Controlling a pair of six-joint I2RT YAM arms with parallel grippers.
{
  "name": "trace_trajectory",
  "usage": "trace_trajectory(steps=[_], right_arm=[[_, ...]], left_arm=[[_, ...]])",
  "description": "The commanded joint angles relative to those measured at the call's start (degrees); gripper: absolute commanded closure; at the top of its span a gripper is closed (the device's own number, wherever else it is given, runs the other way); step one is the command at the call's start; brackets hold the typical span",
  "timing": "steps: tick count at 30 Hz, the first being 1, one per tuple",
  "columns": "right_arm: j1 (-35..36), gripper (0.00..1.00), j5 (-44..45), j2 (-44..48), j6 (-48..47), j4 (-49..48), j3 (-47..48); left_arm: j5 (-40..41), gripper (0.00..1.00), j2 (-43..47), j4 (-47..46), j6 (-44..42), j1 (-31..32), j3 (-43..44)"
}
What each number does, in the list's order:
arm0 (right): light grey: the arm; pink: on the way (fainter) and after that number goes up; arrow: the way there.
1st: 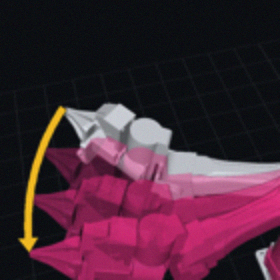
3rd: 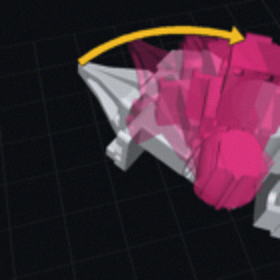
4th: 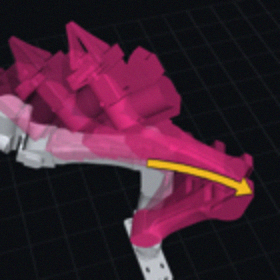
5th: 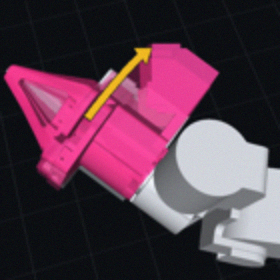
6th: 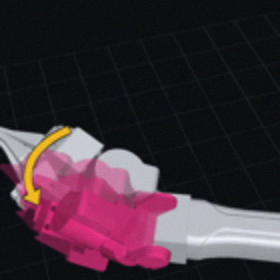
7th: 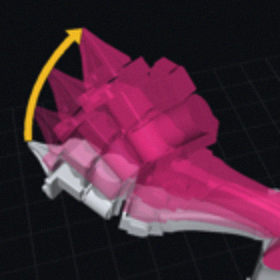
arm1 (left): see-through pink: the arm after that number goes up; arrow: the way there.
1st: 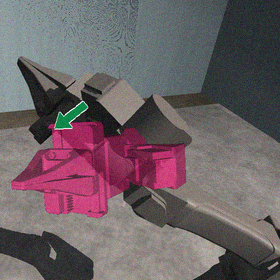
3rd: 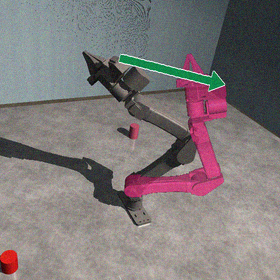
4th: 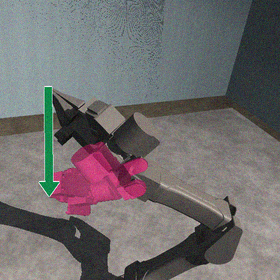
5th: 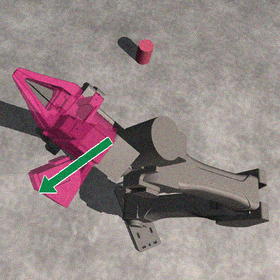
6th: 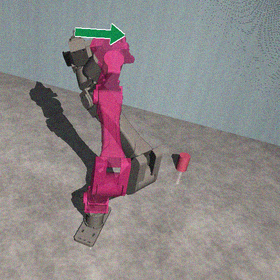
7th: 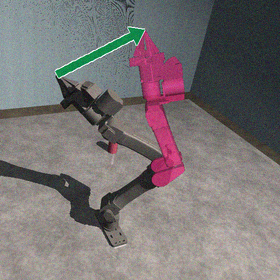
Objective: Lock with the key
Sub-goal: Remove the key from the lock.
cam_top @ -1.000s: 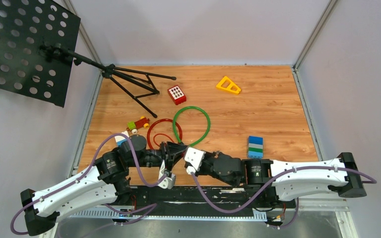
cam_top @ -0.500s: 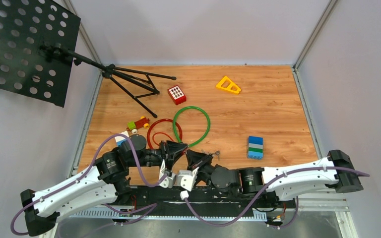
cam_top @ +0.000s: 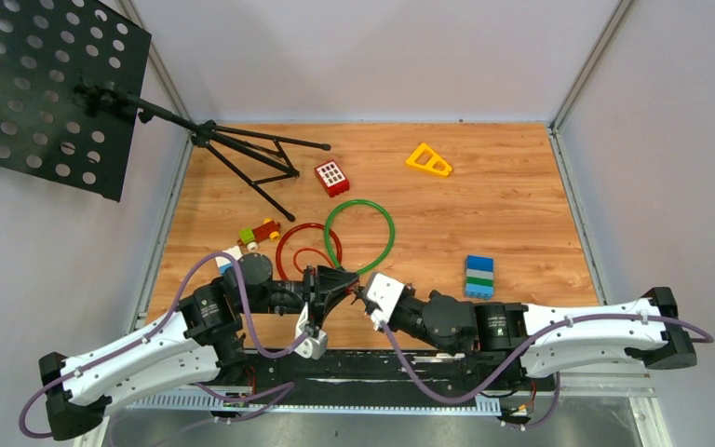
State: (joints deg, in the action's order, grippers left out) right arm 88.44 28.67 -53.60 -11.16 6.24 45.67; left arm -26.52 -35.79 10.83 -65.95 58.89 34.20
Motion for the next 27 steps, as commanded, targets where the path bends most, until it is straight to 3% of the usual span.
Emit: trace_trajectory(steps=[1, 2, 5, 9, 11, 16, 20, 23, 27], right_arm=[[2.70, 1.00, 18.18, 0.40, -19.65, -4.08, -2.52], [4.31, 1.00, 20.31, -0.24, -29.68, -9.32, -4.34], [8.13, 1.00, 24.14, -2.19, -48.17, -22.18, -9.25], [9.04, 1.00, 23.90, -1.76, -52.02, -24.99, -9.80], [8.95, 1.00, 23.38, -0.54, -45.79, -21.88, -8.14], [4.16, 1.00, 13.36, 4.81, -3.66, -1.57, -1.15], [1.19, 1.00, 6.43, 7.44, 14.55, 1.54, -2.37], [0.68, 1.00, 4.44, 7.18, 15.01, 2.78, -2.31], [3.82, 1.00, 13.96, 2.92, -3.36, 6.71, -0.42]], left_arm=[[-0.38, 1.00, 0.57, 4.01, 0.67, -0.07, 0.66], [-0.37, 1.00, 0.57, 3.99, 0.68, -0.03, 0.64], [-0.50, 1.00, 0.45, 3.96, 0.81, -0.02, 0.65], [-0.17, 1.00, 0.45, 3.98, 0.81, -0.06, 0.58], [-0.03, 1.00, 0.38, 3.96, 0.78, -0.09, 0.58], [0.05, 1.00, 0.19, 3.97, 0.83, -0.08, 0.62], [0.16, 1.00, -0.08, 4.06, 0.80, -0.08, 0.61], [0.00, 1.00, -0.19, 4.03, 0.87, -0.06, 0.65], [-0.11, 1.00, -0.25, 4.17, 0.98, -0.03, 0.87]])
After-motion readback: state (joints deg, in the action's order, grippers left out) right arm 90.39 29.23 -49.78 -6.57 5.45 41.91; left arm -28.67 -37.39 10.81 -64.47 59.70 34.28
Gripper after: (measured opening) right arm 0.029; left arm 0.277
